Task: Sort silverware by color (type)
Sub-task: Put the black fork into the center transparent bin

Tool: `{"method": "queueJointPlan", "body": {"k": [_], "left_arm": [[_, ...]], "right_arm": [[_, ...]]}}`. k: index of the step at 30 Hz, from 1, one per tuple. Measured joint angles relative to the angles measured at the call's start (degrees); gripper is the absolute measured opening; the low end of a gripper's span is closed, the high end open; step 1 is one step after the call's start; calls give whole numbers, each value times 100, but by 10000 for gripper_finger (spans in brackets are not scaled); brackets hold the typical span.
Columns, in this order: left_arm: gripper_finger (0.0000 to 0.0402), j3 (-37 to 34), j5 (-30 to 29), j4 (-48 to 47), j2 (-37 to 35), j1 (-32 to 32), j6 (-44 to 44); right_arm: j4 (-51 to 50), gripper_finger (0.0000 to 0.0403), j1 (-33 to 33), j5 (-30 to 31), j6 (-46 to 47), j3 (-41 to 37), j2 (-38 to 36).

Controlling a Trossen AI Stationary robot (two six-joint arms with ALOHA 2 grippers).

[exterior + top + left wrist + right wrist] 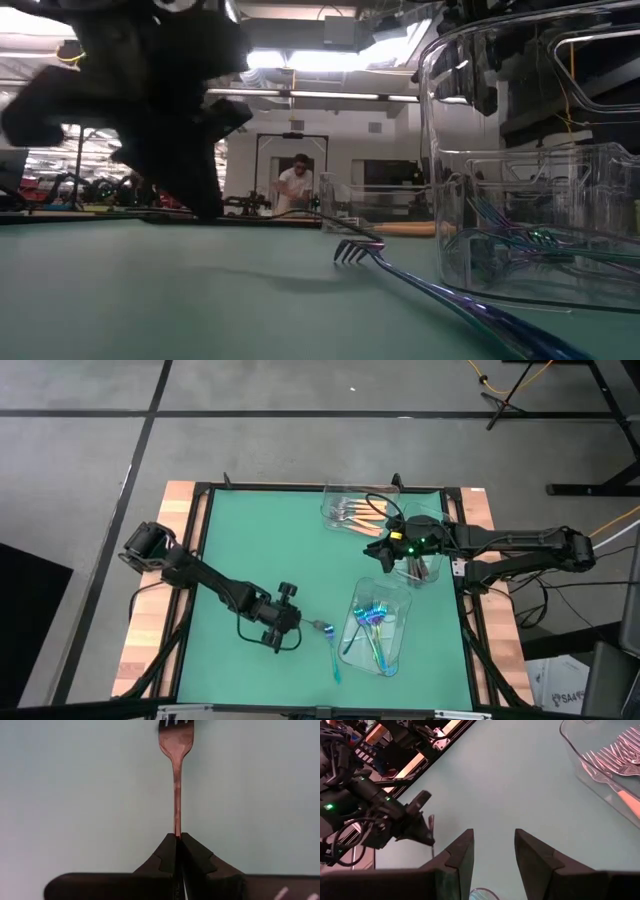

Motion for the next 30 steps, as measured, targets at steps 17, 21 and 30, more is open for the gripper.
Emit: {"method": "queueJointPlan", "body": {"k": [17,21,30], "left_arm": [[7,0,-1001,-96,0,1098,-1188],[7,0,-1055,53,0,1416,-1622],[7,0,-1096,307,0,1970,-2878]], "right_arm": [[-4,129,0,0,-17,-2,0],[-4,129,0,0,-20,-2,0],[-4,129,0,0,-26,-2,0]]}}
